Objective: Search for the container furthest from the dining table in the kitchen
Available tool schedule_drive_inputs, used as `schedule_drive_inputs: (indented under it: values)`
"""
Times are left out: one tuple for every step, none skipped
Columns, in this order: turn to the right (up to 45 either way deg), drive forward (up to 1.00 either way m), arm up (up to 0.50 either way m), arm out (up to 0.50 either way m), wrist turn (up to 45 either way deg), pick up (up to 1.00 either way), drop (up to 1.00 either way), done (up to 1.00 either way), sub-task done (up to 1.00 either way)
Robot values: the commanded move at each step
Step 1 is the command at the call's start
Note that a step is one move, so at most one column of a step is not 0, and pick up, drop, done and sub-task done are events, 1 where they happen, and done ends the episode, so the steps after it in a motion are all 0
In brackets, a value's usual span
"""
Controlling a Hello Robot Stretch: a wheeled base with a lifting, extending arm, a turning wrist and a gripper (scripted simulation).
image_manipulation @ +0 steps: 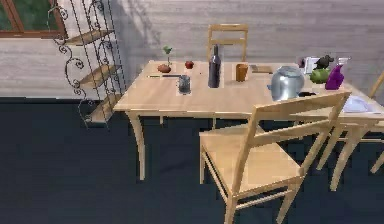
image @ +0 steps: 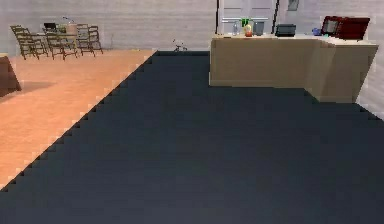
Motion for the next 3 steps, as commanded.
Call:
schedule_drive_inputs:
  values:
    - [24.0,0.0,0.0,0.0,0.0,0.0,0.0,0.0,0.0]
    - [0.0,1.0,0.0,0.0,0.0,0.0,0.0,0.0,0.0]
    - [3.0,0.0,0.0,0.0,0.0,0.0,0.0,0.0,0.0]
